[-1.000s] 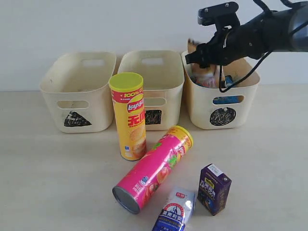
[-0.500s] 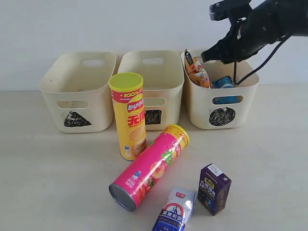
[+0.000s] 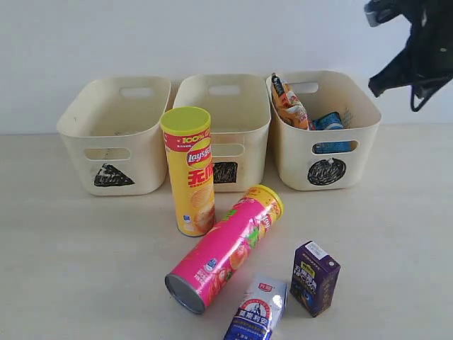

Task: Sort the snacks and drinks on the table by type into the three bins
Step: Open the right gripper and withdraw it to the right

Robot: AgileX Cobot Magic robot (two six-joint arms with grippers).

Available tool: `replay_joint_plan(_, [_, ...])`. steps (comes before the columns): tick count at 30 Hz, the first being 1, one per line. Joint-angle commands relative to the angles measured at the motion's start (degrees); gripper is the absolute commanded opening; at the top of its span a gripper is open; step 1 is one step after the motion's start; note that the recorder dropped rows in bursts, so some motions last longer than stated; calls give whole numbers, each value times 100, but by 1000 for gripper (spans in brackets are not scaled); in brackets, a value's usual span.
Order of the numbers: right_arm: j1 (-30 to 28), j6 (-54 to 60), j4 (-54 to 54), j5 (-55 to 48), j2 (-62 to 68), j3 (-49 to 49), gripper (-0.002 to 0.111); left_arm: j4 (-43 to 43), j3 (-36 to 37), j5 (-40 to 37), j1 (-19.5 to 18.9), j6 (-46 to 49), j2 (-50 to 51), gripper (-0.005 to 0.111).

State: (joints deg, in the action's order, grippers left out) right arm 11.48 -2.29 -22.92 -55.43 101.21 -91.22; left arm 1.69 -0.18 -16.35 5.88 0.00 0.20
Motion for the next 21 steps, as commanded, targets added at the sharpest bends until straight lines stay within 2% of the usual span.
replay_joint_plan(1, [-537,463,959,-377,-416,283,0,27,18,46,-14,-41,-20,4])
replay_joint_plan(9, [-975,416,1458,472,-1613,1339,0,27,18,46,-14,-41,-20,4])
replay_joint_plan(21, [-977,844,2757,1414,-3142,3147,0,27,18,35,-14,-41,-20,4])
